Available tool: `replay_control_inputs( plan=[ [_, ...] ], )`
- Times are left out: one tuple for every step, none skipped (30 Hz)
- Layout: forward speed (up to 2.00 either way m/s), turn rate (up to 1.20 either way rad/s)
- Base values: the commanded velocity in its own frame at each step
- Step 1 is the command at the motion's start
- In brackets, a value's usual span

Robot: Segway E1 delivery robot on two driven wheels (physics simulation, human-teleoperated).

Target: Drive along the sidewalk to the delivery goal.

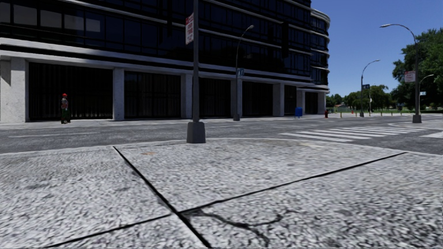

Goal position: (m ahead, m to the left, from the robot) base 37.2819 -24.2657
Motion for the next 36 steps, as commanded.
replay_control_inputs(
  plan=[
    [2.0, 0.0],
    [2.0, 0.0],
    [2.0, 0.0],
    [2.0, -0.04],
    [2.0, -0.11],
    [2.0, -0.11],
    [2.0, -0.18],
    [2.0, -0.26],
    [2.0, -0.29],
    [2.0, -0.29],
    [2.0, -0.33],
    [2.0, -0.36],
    [2.0, -0.37],
    [2.0, -0.37],
    [2.0, -0.37],
    [2.0, -0.37],
    [2.0, -0.38],
    [2.0, -0.38],
    [2.0, -0.38],
    [2.0, -0.39],
    [2.0, -0.39],
    [2.0, -0.39],
    [2.0, -0.39],
    [2.0, -0.39],
    [2.0, -0.39],
    [2.0, -0.39],
    [2.0, -0.39],
    [2.0, -0.39],
    [2.0, -0.39],
    [2.0, -0.39],
    [2.0, -0.39],
    [2.0, -0.39],
    [2.0, -0.39],
    [2.0, -0.39],
    [2.0, -0.39],
    [2.0, -0.39]
  ],
)
